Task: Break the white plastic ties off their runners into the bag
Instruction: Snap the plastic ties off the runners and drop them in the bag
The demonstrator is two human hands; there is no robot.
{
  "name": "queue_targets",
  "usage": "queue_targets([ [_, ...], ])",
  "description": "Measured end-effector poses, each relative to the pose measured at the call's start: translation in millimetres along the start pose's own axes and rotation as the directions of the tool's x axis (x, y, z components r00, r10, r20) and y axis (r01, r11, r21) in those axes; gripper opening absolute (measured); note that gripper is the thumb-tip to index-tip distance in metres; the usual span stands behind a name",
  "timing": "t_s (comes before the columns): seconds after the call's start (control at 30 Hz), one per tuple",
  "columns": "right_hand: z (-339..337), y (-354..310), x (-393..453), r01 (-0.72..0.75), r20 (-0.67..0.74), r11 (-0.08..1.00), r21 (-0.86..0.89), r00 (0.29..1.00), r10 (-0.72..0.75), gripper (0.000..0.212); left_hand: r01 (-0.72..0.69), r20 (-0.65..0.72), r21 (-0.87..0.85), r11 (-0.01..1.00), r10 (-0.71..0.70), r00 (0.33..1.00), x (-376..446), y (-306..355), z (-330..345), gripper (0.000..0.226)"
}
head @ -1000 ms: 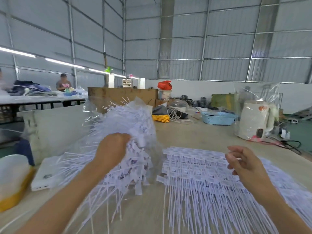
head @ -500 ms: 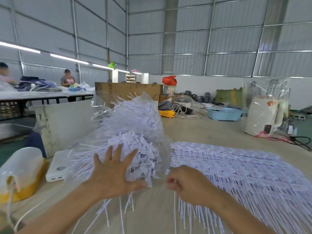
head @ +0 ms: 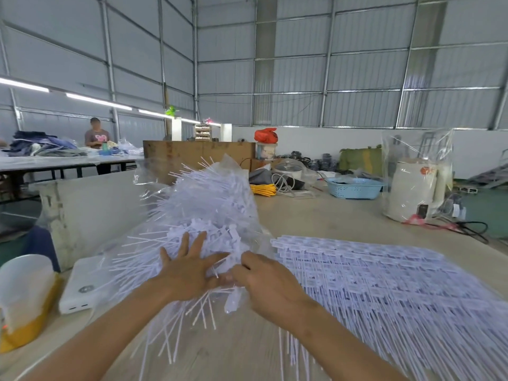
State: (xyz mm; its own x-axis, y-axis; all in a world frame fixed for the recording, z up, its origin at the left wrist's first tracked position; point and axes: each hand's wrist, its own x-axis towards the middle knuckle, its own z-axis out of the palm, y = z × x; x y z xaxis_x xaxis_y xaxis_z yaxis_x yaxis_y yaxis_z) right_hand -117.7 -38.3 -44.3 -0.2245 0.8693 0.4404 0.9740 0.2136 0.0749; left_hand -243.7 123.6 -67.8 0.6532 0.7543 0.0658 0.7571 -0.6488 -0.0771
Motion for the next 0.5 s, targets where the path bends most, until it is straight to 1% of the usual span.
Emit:
queue_targets([
  [0.07, -5, 2, -5, 0.033, -0.015, 0.999, -0.027, 0.999, -0.034, 0.045, 0.03, -0.009, 0.064, 0.997, -0.029, 1.0, 6, 1, 0, 0.082],
  [0.1, -6, 4, -8, 0.036, 0.005, 0.999, -0.037, 0.999, -0.036, 0.048, 0.039, -0.017, 0.103, 0.994, -0.037, 0.999, 8, 3, 1, 0.083],
  [0.17, -7, 4, -12, 0.029, 0.062, 0.999, -0.032, 0.998, -0.027, 0.045, 0.043, -0.036, 0.14, 0.989, -0.038, 0.999, 9, 9, 4, 0.084],
  [0.23, -6, -1, -14, 0.013, 0.063, 0.999, 0.036, 0.998, -0.015, 0.037, 0.032, -0.043, 0.144, 0.989, -0.026, 0.999, 10, 11, 5, 0.084],
  [0.37, -15, 2, -18, -0.103, 0.017, 0.951, 0.293, 0.995, 0.103, 0.032, 0.043, -0.076, 0.106, 0.993, -0.035, 0.996, 4, 9, -2, 0.08],
  [0.43, -21, 6, -19, -0.153, 0.001, 0.927, 0.344, 0.987, 0.163, 0.032, -0.004, -0.115, 0.053, 0.999, 0.01, 0.993, -1, 12, -4, 0.075],
  [0.5, -25, 5, -17, -0.177, 0.008, 0.922, 0.345, 0.983, 0.186, 0.032, -0.09, -0.099, -0.039, 0.995, 0.086, 0.991, -4, 18, -5, 0.07],
])
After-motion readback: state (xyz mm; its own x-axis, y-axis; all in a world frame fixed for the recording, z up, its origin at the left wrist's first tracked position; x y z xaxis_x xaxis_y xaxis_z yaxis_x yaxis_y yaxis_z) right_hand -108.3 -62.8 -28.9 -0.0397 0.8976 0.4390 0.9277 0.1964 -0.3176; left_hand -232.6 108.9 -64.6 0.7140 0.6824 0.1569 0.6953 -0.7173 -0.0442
